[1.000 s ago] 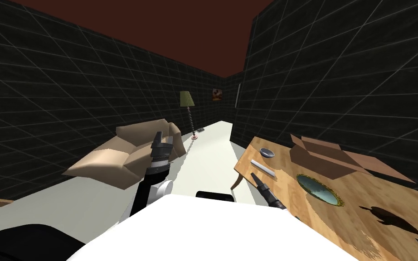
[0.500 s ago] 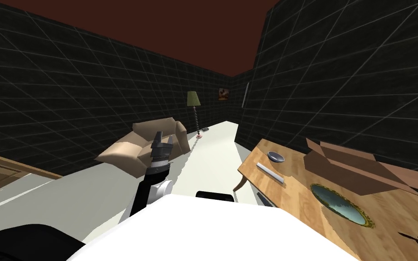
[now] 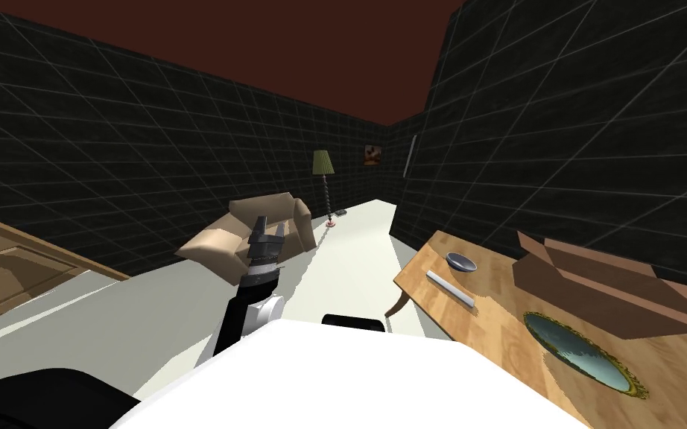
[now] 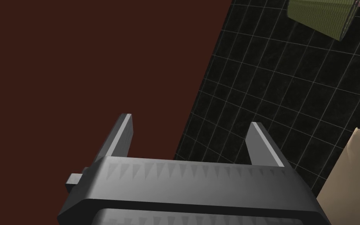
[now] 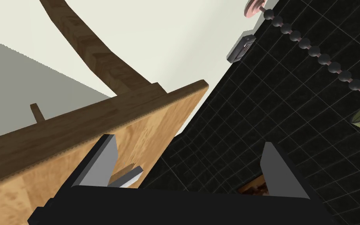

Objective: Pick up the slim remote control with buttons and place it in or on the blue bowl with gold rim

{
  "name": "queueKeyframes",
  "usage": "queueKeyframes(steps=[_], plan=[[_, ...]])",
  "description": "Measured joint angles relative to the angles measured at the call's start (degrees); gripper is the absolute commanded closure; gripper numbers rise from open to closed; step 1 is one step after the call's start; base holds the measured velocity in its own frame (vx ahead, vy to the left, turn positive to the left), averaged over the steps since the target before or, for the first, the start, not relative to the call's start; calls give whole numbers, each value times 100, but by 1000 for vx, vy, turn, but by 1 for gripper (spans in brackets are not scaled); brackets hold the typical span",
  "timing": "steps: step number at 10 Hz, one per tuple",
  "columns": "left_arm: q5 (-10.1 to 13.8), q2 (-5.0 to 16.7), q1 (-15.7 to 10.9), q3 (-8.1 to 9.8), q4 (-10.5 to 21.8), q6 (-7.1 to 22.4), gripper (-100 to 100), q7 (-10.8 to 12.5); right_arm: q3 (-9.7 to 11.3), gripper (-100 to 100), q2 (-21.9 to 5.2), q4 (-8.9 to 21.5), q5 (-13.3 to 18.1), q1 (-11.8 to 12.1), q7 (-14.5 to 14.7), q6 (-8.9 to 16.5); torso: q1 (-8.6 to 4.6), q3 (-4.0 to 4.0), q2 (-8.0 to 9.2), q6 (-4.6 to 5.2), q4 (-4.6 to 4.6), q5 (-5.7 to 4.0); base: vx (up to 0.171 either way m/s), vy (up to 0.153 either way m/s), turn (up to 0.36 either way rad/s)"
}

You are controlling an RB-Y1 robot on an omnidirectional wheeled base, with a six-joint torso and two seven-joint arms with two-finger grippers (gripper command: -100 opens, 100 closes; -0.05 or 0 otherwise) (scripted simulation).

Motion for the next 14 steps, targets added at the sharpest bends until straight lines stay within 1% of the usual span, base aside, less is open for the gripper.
queueKeyframes(steps=[1,2,3,4,5,6,7,8,9,10,11,12,13,14], plan=[[0,0,-1,-1,0,0,0,0,94,-100,-53,307,72,21,74,-35,0,0,1,-5,0,1,-5,-6,138],[0,0,0,0,0,0,0,0,108,-100,-196,326,83,106,69,19,-1,0,0,-2,0,2,-2,-6,258],[0,0,-1,-1,0,0,0,0,135,-100,-407,381,112,262,49,83,-3,-1,-1,-5,0,2,0,-13,109],[0,0,0,0,0,0,0,0,187,-100,-472,543,147,250,60,111,-3,-1,-2,-1,0,-1,6,-4,245],[0,0,-1,0,0,0,0,0,258,-100,-610,620,205,332,92,165,-2,-2,-4,-6,-1,1,7,-10,117],[0,0,0,0,0,0,0,0,293,-100,-691,805,230,328,109,140,-3,-3,-5,-1,-1,0,3,-5,-30],[0,0,0,0,0,0,0,0,313,-100,-745,902,233,306,87,144,0,-2,-4,0,-1,0,9,1,248],[0,0,-1,-1,0,0,0,0,339,-100,-881,999,268,428,109,143,0,-3,-6,-6,-1,2,11,-9,145],[0,0,0,0,0,0,0,0,367,-100,-928,1162,298,452,146,119,-1,-4,-7,0,-1,0,21,-9,239],[0,0,-1,0,0,0,0,0,451,-100,-1052,1356,350,450,165,111,-4,-6,-11,-6,-2,0,20,-13,119],[0,0,0,0,0,0,0,0,522,-100,-1097,1600,389,379,171,106,-4,-6,-11,0,-2,-1,25,-4,215],[0,0,0,0,0,0,0,0,634,-100,-1267,1860,439,314,131,130,-4,-8,-15,-6,-3,1,40,-11,378],[0,0,0,0,0,0,0,0,738,-100,-1484,2093,496,325,98,152,-7,-12,-21,-8,-4,1,56,-43,433],[0,1,0,0,0,0,0,0,861,-100,-1572,2416,587,292,142,145,-17,-15,-27,-8,-5,-2,47,-42,110]])
